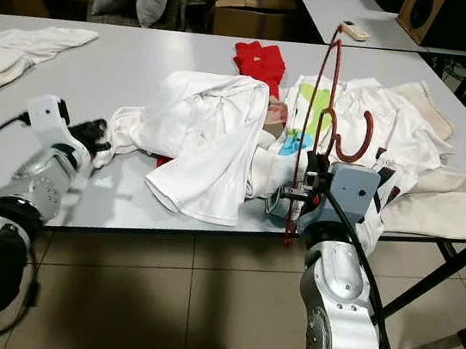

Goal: Hang hanger

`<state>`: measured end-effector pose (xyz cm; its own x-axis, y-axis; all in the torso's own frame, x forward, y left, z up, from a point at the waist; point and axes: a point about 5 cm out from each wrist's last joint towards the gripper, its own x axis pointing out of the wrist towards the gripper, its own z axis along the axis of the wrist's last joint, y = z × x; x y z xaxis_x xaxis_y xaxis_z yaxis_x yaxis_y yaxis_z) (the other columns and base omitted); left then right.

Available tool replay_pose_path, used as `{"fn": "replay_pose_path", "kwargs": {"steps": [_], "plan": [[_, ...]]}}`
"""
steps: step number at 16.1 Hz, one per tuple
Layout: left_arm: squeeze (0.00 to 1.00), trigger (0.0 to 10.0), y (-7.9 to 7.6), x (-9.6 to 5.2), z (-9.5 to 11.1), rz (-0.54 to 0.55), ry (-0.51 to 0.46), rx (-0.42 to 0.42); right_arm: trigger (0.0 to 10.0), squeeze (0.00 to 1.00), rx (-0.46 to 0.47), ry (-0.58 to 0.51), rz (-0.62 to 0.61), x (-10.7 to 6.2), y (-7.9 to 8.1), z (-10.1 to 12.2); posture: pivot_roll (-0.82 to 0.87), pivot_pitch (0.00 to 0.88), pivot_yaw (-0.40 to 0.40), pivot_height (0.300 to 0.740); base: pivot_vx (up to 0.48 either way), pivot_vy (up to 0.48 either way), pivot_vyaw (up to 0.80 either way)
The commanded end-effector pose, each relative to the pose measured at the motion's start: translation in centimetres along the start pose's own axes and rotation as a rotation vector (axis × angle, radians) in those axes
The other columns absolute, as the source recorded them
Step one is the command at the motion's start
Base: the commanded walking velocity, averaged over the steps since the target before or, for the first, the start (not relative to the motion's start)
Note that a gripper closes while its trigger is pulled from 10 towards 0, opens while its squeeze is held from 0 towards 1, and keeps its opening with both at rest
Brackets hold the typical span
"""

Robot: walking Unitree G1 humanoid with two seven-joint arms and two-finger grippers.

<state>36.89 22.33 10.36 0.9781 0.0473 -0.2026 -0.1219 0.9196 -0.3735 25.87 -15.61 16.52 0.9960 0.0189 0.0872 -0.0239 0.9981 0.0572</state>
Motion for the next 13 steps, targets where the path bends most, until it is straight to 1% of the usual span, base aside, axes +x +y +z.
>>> {"fn": "replay_pose_path", "kwargs": {"steps": [1, 2, 3, 4, 5, 7, 9, 10, 11, 12, 13], "plan": [[1.0, 10.0, -0.1, 0.1, 0.0, 0.012, 0.01, -0.039, 10.0, 0.0, 0.002, -0.014, -0.006, 0.0, -0.1, 0.2, -0.06, 0.0, 0.06, 0.74, 0.0, 0.0, 0.0], [1.0, 10.0, -0.5, 0.0, -0.9, -0.014, 0.048, -0.064, 10.0, 0.0, 0.002, -0.013, -0.008, 0.0, -0.2, 0.2, -0.06, 0.0, 0.058, 0.74, 0.0, 0.0, 0.0], [1.0, 10.0, -0.8, 0.0, -1.3, -0.029, 0.06, -0.076, 10.0, 0.0, 0.002, -0.013, -0.009, 0.0, -0.2, 0.1, -0.06, 0.0, 0.058, 0.74, 0.0, 0.0, 0.0], [0.18, 10.0, -1.3, 0.0, -1.9, -0.067, 0.085, -0.088, 10.0, 0.0, 0.0, -0.01, -0.006, 0.0, -0.2, 0.1, -0.06, 0.0, 0.055, 0.74, 0.0, 0.0, 0.0], [0.0, 10.0, -1.5, -0.1, -2.4, -0.068, 0.111, -0.037, 10.0, 0.0, -0.001, -0.01, -0.004, 0.0, -0.1, 0.1, -0.06, 0.0, 0.052, 0.74, 0.0, 0.0, 0.0], [0.0, 10.0, -1.5, -0.3, -3.4, -0.047, 0.16, 0.086, 10.0, 0.0, -0.003, -0.012, 0.0, 0.1, -0.1, 0.2, -0.06, 0.0, 0.054, 0.74, 0.0, 0.0, 0.0], [0.0, 10.0, -1.4, -0.3, -3.4, -0.036, 0.166, 0.113, 10.0, 0.0, 0.0, -0.013, -0.004, 0.0, -0.1, 0.1, -0.06, 0.0, 0.057, 0.74, 0.0, 0.0, 0.0], [0.0, 9.5, -1.3, -0.3, -3.5, -0.031, 0.169, 0.11, 10.0, 0.0, 0.002, -0.011, -0.006, -0.1, -0.1, 0.0, -0.06, 0.0, 0.057, 0.74, 0.0, 0.0, 0.0], [0.0, 1.6, -1.0, -0.4, -3.5, -0.014, 0.177, 0.117, 10.0, 0.0, 0.003, -0.01, -0.008, -0.2, 0.0, 0.0, -0.05, 0.0, 0.063, 0.74, 0.0, 0.0, 0.0], [0.0, 0.0, -0.9, -0.4, -3.5, -0.006, 0.18, 0.121, 10.0, 0.0, 0.004, -0.008, -0.01, -0.2, 0.0, 0.0, -0.05, 0.0, 0.064, 0.74, 0.0, 0.0, 0.0], [0.0, 0.0, -0.8, -0.4, -3.5, -0.006, 0.18, 0.121, 10.0, 0.0, 0.004, -0.007, -0.011, -0.2, 0.0, -0.1, -0.05, 0.0, 0.065, 0.74, 0.0, 0.0, 0.0]]}}
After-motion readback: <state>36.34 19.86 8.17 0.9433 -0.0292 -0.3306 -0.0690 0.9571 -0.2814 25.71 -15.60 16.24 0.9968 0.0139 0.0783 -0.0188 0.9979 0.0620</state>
